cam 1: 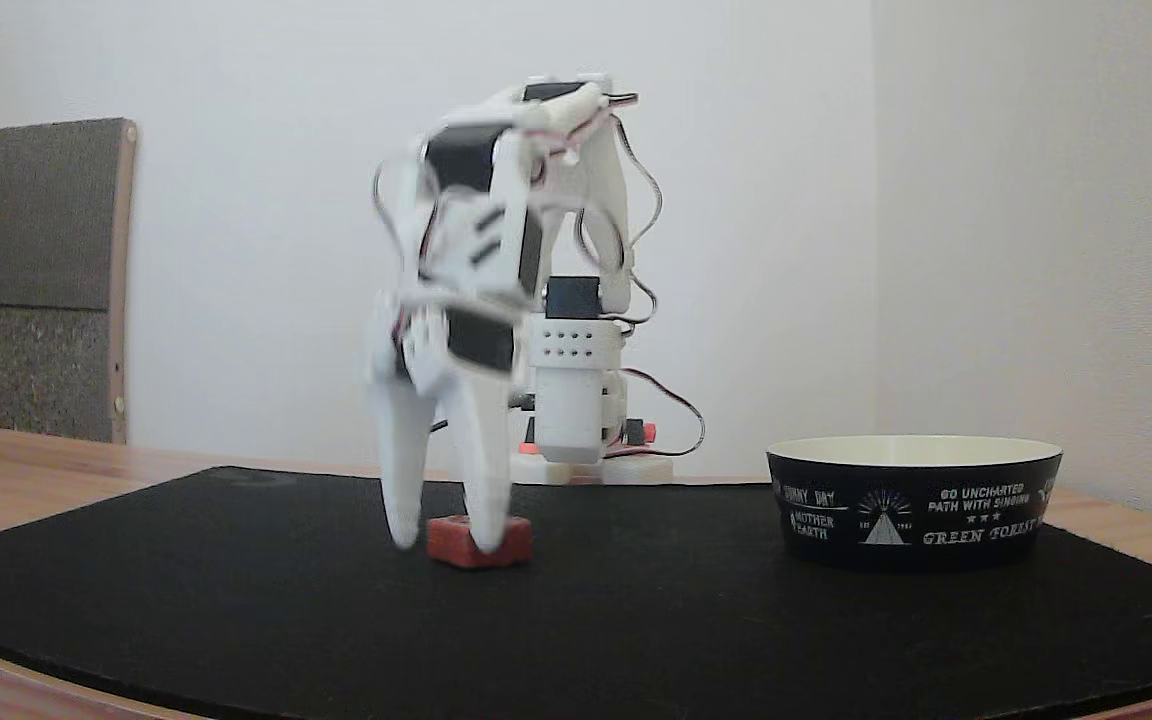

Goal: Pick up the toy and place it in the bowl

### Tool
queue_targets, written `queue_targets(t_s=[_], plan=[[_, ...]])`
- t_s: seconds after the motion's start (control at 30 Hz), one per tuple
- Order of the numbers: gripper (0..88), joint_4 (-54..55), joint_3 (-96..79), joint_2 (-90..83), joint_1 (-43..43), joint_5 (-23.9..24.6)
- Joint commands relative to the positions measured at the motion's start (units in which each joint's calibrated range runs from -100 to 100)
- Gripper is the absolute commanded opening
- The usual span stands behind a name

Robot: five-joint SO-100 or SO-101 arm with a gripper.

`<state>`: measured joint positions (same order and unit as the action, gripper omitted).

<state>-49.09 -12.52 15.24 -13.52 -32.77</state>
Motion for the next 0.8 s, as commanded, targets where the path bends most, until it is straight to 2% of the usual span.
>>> queue_targets(t_s=[0.0, 0.4, 0.57, 0.77], plan=[[29.8, -0.2, 2.8, 1.5, 0.5, 0.1], [29.3, -3.4, 1.2, 1.8, 4.6, 1.9], [3.3, -2.6, -0.1, 1.7, 4.6, 2.0], [2.3, -2.6, 0.6, 0.4, 6.0, 3.6]])
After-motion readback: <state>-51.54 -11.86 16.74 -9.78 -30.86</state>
